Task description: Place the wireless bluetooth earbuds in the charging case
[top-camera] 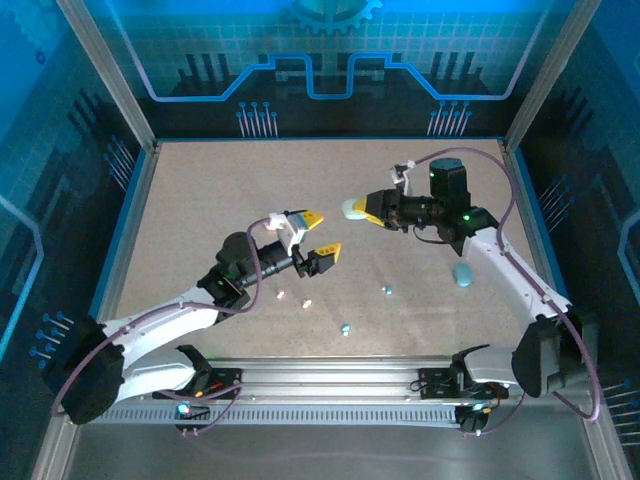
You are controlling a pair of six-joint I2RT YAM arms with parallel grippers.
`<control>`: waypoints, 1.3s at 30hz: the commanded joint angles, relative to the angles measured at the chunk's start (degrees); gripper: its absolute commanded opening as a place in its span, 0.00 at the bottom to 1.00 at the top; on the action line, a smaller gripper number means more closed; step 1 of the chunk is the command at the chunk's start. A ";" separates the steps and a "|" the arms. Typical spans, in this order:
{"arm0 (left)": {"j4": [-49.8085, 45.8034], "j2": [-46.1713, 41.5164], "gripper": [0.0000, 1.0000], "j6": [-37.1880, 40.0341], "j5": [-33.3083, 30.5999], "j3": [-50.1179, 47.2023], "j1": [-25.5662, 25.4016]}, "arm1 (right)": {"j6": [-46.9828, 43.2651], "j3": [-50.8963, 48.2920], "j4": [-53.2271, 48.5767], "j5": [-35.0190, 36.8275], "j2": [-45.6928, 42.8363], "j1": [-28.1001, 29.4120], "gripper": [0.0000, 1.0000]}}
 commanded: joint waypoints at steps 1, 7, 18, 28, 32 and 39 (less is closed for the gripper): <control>-6.98 -4.33 0.81 -1.52 -7.67 0.68 -0.27 | -1.13 -2.12 1.49 10.42 4.40 -2.49 0.12; -29.85 -6.68 0.94 -8.16 -17.76 8.74 0.08 | -5.85 2.00 1.93 11.21 20.11 -3.09 0.12; -39.40 -10.73 0.99 -15.61 -17.02 9.94 5.26 | -3.20 11.77 5.90 13.04 40.71 -3.03 0.14; -38.86 -12.99 0.99 -16.24 -14.78 8.33 6.85 | -2.82 15.40 4.37 14.61 46.59 -2.08 0.26; -38.73 -12.37 0.99 -16.18 -13.76 8.68 6.91 | -3.90 15.33 2.66 15.93 46.45 -1.88 0.35; -38.40 -11.84 0.99 -16.16 -12.45 8.96 6.92 | -8.50 17.38 -3.62 18.46 44.87 -1.92 0.51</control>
